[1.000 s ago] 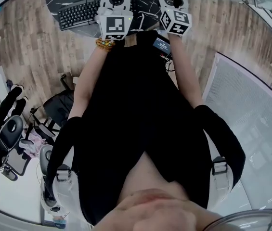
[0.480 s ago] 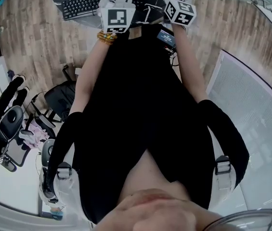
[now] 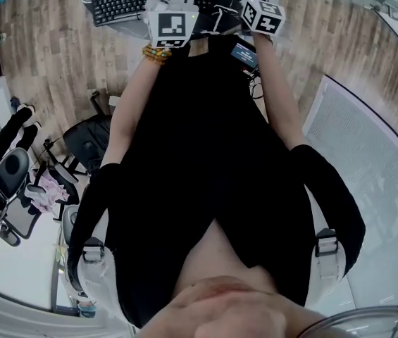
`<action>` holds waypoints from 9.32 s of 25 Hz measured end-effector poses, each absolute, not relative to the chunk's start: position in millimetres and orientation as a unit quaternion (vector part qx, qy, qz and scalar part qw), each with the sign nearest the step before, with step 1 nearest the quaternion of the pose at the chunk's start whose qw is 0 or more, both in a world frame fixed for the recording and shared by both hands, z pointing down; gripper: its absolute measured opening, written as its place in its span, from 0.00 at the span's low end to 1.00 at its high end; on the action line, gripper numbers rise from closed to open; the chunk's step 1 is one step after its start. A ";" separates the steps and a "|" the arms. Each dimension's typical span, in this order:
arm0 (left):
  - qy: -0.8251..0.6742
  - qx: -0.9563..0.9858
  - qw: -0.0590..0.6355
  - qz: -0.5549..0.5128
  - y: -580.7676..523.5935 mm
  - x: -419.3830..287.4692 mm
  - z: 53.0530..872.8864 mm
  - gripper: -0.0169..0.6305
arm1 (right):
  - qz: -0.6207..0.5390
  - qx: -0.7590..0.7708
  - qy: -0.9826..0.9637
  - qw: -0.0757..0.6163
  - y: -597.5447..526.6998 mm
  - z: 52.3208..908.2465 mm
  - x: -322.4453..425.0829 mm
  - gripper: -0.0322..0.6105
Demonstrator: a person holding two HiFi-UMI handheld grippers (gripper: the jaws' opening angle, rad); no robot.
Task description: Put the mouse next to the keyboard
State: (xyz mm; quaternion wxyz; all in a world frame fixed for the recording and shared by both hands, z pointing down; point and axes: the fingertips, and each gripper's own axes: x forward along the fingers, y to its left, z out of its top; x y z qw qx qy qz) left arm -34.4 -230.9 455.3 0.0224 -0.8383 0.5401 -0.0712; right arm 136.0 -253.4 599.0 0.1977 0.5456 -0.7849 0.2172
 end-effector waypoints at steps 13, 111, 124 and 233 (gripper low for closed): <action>0.529 -0.844 0.024 -0.086 -229.9 -27.2 460.3 0.05 | 0.256 0.535 -0.771 0.230 -250.1 642.3 137.4 0.49; 0.539 -0.835 0.001 -0.111 -223.7 -38.8 486.1 0.05 | 0.459 0.489 -0.644 0.368 -220.7 800.7 147.9 0.49; 0.539 -0.835 0.001 -0.110 -227.1 -38.2 484.3 0.05 | 0.467 0.488 -0.647 0.353 -229.4 801.5 151.3 0.49; 0.507 -0.858 0.068 -0.037 -215.7 -20.4 416.3 0.05 | -0.039 0.554 -0.830 0.057 -202.8 423.6 77.8 0.09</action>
